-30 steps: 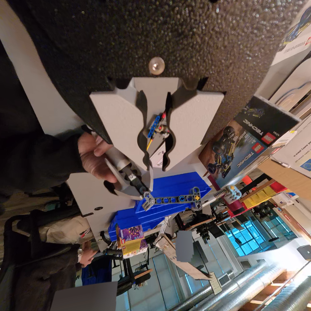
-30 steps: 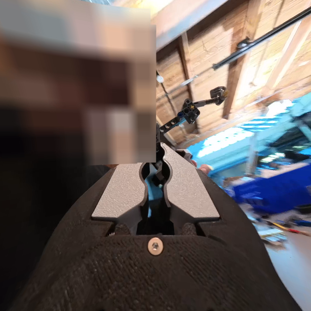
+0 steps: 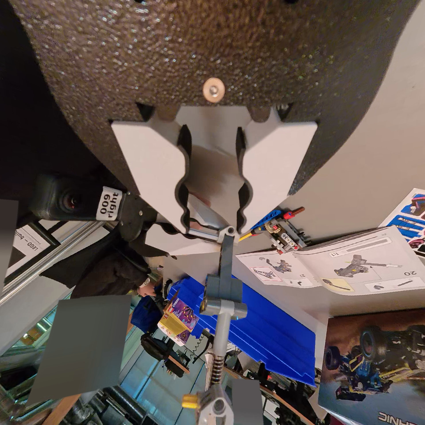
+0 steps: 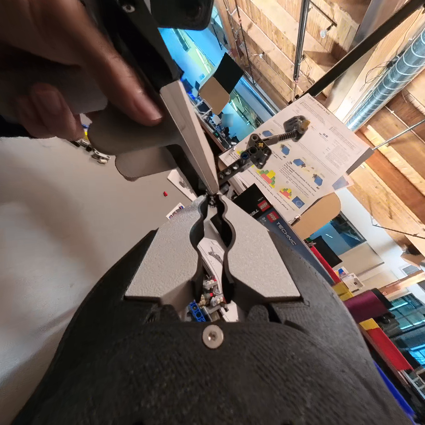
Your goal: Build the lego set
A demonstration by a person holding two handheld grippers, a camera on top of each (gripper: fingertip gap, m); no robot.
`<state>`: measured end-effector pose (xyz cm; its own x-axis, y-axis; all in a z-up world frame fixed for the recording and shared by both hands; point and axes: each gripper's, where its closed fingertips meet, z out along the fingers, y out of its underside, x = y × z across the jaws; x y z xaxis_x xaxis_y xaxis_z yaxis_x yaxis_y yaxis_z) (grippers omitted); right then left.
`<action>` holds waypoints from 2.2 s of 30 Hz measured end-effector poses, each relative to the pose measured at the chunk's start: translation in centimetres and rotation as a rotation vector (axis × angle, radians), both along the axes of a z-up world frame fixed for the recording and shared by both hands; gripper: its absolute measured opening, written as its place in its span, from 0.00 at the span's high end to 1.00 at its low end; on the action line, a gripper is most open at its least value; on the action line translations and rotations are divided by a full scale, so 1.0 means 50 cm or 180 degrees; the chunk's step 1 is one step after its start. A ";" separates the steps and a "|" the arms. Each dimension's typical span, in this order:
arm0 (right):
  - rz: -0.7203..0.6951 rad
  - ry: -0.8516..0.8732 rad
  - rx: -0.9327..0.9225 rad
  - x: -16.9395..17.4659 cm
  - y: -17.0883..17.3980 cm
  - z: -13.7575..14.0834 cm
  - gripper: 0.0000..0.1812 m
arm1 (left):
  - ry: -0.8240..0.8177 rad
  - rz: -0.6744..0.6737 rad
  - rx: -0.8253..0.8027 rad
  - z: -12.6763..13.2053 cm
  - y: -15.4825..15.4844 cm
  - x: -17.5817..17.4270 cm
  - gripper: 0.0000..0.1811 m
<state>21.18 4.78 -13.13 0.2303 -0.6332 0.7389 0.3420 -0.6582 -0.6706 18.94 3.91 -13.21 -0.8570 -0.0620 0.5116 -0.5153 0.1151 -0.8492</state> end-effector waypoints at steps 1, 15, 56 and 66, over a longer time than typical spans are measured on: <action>0.0039 0.0015 0.0037 -0.001 0.000 -0.001 0.97 | -0.0011 -0.0002 0.0011 -0.001 -0.001 0.000 0.79; 0.0067 0.0025 0.0020 0.002 -0.006 -0.004 0.97 | -0.0517 0.0070 0.0455 -0.026 0.000 0.009 0.74; 0.0648 0.0465 -0.0716 -0.021 0.030 -0.055 0.88 | -0.1570 -0.0224 0.0192 0.033 0.051 0.029 0.88; 0.1980 0.2351 0.1295 -0.058 0.025 -0.033 0.81 | -0.1661 -0.0831 -0.0127 0.051 0.067 0.006 0.88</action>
<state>18.27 6.02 -14.78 0.9078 -0.4175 0.0397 -0.0419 -0.1845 -0.9819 19.24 7.27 -10.68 -0.9806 0.1956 0.0152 0.0136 0.1448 -0.9894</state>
